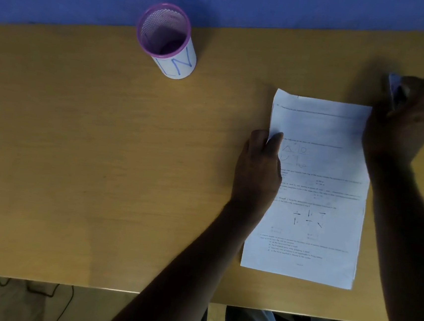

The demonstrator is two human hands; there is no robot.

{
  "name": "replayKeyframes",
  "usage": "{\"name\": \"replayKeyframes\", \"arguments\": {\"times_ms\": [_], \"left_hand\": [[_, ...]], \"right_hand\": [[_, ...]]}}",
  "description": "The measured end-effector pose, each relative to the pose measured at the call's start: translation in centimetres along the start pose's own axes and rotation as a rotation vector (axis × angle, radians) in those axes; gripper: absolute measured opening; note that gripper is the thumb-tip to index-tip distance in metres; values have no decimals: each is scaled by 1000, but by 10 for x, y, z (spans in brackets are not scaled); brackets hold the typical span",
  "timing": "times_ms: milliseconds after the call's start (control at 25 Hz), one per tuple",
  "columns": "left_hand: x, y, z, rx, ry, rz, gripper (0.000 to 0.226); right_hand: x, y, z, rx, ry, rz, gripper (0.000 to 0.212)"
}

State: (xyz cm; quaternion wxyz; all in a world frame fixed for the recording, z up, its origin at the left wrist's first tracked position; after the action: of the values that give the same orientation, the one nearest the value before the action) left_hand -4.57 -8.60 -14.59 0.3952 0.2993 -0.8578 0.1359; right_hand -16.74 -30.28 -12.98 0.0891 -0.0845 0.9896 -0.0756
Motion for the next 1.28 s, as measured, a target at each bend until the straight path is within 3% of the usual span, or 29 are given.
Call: {"name": "replayKeyframes", "arguments": {"times_ms": [120,240,400,800,1080,1280], "left_hand": [[-8,5,-1,1,-205,24,43],[-25,5,-16,23,-321,36,46],[-62,3,-50,86,-391,13,56],[-90,2,-66,104,-416,80,58],[-90,1,-65,130,-417,88,57],[-89,2,-65,120,-416,74,58]], "right_hand": [[-36,19,-13,71,-242,-257,31],[-87,46,-15,-75,-401,-464,21],[-135,76,-8,-233,-474,-585,15],[-193,85,12,-355,-274,-718,24],[-200,78,13,-401,-243,-678,19],[-208,75,12,-449,-177,-778,16]]}}
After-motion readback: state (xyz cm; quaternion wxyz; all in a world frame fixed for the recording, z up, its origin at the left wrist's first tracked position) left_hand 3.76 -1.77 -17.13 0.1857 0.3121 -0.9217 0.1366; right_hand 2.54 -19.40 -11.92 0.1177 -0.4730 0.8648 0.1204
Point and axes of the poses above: each hand's wrist, its own y-axis away from the middle knuckle, its own z-axis out of the palm, x = y × z, the point moved 4 cm from there along -y, towards the middle knuckle, and after that the axes turned 12 degrees about y, right-handed, at the moved point
